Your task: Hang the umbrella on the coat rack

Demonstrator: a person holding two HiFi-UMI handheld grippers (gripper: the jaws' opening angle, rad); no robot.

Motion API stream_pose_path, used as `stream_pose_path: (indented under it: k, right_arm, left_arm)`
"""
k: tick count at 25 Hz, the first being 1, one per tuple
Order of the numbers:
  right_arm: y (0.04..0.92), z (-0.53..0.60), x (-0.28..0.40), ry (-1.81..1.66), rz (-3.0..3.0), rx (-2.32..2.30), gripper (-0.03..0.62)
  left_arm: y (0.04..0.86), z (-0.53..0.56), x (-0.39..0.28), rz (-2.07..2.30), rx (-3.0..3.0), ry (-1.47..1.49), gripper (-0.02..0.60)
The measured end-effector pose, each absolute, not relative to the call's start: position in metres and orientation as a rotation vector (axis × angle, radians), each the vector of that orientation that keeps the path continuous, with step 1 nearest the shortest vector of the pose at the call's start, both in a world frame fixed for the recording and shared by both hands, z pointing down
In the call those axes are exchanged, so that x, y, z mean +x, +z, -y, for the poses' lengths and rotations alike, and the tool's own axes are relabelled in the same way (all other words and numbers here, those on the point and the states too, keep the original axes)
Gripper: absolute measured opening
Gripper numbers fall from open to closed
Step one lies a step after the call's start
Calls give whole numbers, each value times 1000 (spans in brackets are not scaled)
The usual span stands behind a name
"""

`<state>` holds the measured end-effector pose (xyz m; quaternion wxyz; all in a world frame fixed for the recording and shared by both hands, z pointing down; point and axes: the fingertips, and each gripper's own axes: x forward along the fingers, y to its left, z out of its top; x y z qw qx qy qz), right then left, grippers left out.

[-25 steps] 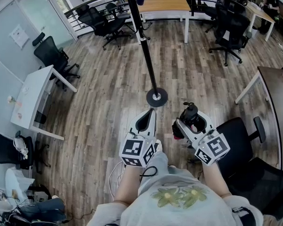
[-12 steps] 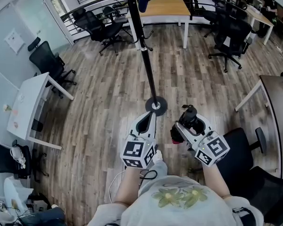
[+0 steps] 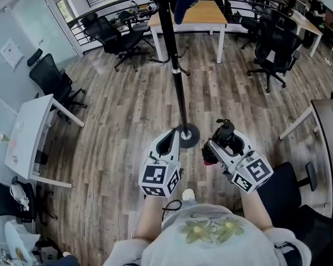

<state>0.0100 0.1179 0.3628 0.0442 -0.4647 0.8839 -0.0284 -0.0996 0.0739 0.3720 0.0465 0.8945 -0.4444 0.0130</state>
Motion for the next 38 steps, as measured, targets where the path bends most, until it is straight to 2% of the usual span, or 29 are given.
stream_pose_path:
  k: [10, 38]
  right_arm:
    - [370, -46, -1, -80, -2653, -1487, 222]
    - [376, 167, 23, -118, -2765, -1320, 222]
  left_arm:
    - [383, -9, -128, 1331, 2740, 59, 2]
    - [401, 171, -98, 1413, 2681, 154, 2]
